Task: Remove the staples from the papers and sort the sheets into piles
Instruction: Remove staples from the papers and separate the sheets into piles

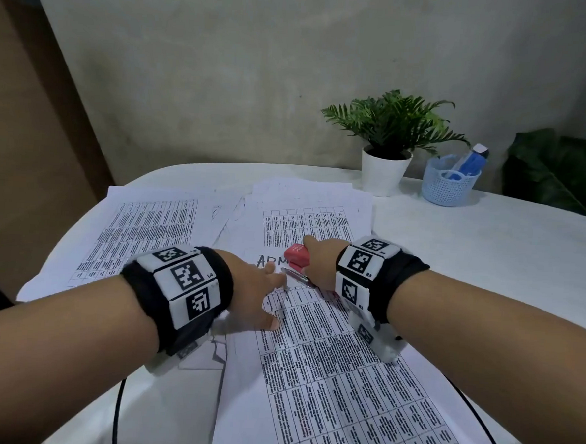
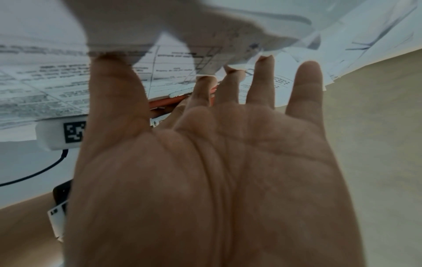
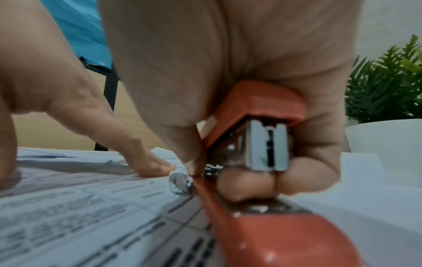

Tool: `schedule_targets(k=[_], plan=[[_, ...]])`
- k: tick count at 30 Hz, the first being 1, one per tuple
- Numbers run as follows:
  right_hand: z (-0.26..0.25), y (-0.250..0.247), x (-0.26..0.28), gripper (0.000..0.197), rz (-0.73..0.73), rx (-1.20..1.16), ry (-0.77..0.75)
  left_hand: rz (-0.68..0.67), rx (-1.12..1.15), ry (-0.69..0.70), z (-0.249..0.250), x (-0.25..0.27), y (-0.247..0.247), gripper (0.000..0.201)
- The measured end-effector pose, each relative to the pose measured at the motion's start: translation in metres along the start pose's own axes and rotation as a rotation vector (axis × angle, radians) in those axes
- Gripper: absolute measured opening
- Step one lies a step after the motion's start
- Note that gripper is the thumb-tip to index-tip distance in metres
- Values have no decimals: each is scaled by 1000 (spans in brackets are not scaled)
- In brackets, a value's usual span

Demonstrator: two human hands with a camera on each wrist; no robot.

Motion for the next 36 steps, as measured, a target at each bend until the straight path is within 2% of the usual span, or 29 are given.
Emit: schedule_targets(k=[5, 9, 15, 19, 22, 25, 27, 30, 32, 33, 36], plan=[[-9, 4, -13, 29, -20, 98, -57, 29, 15, 2, -1, 1, 2, 81], [-9, -3, -11, 42, 29, 9, -50, 27, 36, 2, 0, 5, -1, 81], [-8, 0, -19, 43, -31, 47, -1, -17, 110, -16, -5, 4, -1, 70], [-17, -2, -30, 35, -50, 127, -20, 25, 122, -12, -3, 3, -2, 69], [-17, -2, -31, 15, -40, 159, -22, 55, 118, -5, -3, 2, -2, 69], [-3, -4, -24, 36, 18, 85, -29, 38, 94, 21, -5, -2, 0, 75], [9, -3, -20, 36, 18, 60, -43, 30, 64, 22, -8, -5, -2, 78], [23, 6, -12, 18, -83, 17, -28, 62, 82, 27, -13, -9, -16, 63], [34, 8, -1, 15, -93, -11, 25, 128, 156, 29, -19, -13, -29, 48], [37, 7, 5, 16, -99, 1, 39, 149, 190, 21, -22, -15, -33, 48], [47, 6, 22, 36, -79, -3, 86, 172, 232, -16, -30, -23, -41, 77]])
Point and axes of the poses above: each hand's wrist, its own x-axis away from the middle knuckle, its own y-axis out of the palm, z = x × y, the point moved 7 cm from there along -x, towards the middle knuckle, and after that the axes turned 1 degree about -z, right-handed, at the moved point
